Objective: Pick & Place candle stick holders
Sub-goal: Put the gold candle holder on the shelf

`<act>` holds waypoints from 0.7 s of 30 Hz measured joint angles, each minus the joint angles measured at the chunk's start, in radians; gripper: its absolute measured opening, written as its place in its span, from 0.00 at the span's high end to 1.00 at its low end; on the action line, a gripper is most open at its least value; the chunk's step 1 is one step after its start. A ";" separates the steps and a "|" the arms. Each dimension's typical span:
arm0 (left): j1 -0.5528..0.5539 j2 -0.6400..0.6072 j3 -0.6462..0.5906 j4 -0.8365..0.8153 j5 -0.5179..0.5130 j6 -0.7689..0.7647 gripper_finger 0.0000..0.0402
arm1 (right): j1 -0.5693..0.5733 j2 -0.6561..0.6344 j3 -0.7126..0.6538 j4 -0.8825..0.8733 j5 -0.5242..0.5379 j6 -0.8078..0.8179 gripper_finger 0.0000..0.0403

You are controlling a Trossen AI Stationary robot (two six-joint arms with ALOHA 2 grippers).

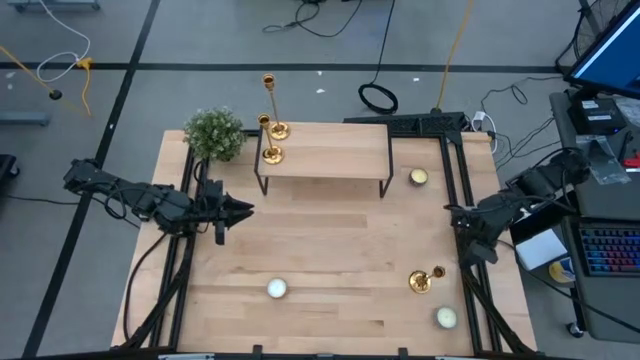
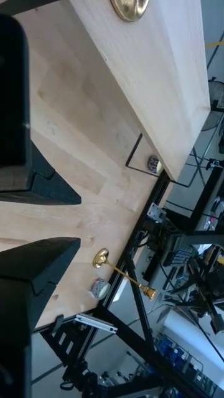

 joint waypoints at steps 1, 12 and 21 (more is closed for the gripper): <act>0.000 0.000 0.000 0.000 0.000 -0.001 0.77 | 0.011 -0.001 -0.009 0.000 0.014 -0.002 0.69; 0.000 0.000 0.000 0.000 -0.003 -0.003 0.77 | 0.132 0.005 -0.149 0.012 0.056 0.009 0.69; 0.000 0.000 0.000 -0.005 -0.004 -0.007 0.77 | 0.191 0.003 -0.249 0.055 0.057 0.043 0.69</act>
